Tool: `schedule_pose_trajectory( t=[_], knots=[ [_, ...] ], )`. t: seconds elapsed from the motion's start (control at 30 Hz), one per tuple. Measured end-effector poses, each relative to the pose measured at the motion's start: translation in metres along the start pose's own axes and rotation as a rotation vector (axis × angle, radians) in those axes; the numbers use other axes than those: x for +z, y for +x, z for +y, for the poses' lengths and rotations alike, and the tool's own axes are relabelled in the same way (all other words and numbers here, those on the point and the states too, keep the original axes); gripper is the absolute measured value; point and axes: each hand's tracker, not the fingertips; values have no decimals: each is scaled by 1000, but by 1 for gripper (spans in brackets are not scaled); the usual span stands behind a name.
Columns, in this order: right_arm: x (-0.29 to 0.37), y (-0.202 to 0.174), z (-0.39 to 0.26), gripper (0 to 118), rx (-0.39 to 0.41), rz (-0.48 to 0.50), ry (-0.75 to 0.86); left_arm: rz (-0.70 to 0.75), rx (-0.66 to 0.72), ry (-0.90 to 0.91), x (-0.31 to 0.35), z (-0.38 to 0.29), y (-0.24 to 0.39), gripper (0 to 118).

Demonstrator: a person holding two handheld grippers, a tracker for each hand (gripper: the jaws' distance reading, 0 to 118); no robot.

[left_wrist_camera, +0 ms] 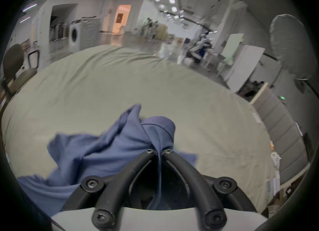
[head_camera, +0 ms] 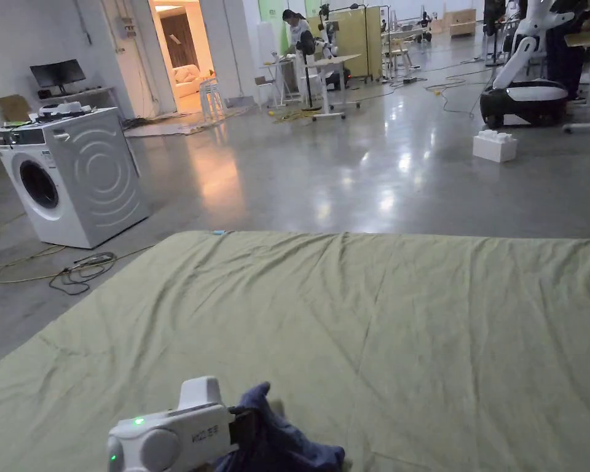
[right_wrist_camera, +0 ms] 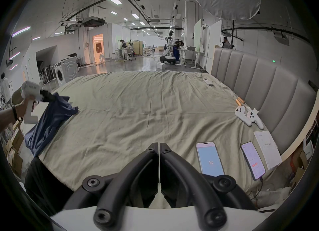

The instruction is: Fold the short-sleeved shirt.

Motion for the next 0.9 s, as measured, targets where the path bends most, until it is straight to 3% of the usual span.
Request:
schedule_pose_trajectory(
  t=[0.07, 0.23, 0.37, 0.47, 0.67, 0.73, 0.77, 0.8, 0.83, 0.87, 0.9],
  knots=[
    [9, 6, -3, 2, -22, -12, 7, -108, -91, -1, -4, -4, 46, 3],
    [37, 24, -17, 2, -90, -48, 31, -407, -169, -50, -22, -44, 180, 3],
    [54, 41, -31, 2, -124, -99, 13, -634, -241, -197, -27, -115, 289, 3],
    [64, 54, -44, 2, -170, -137, 4, -764, -373, -344, -26, -182, 354, 3],
    [75, 65, -61, 2, -212, -179, -19, -884, -551, -480, -17, -278, 419, 3],
    [75, 65, -64, 2, -207, -176, -25, -839, -597, -469, -14, -288, 426, 4],
    [75, 65, -64, 2, -203, -174, -28, -810, -624, -452, -15, -290, 424, 9],
    [73, 62, -61, 2, -199, -172, -31, -809, -627, -449, -15, -288, 420, 21],
    [72, 60, -59, 2, -195, -164, -27, -798, -613, -438, -13, -283, 414, 51],
    [71, 57, -57, 2, -191, -149, -20, -774, -589, -416, -8, -274, 404, 72],
    [70, 55, -54, 2, -185, -131, -10, -768, -567, -397, -2, -264, 394, 80]
  ],
)
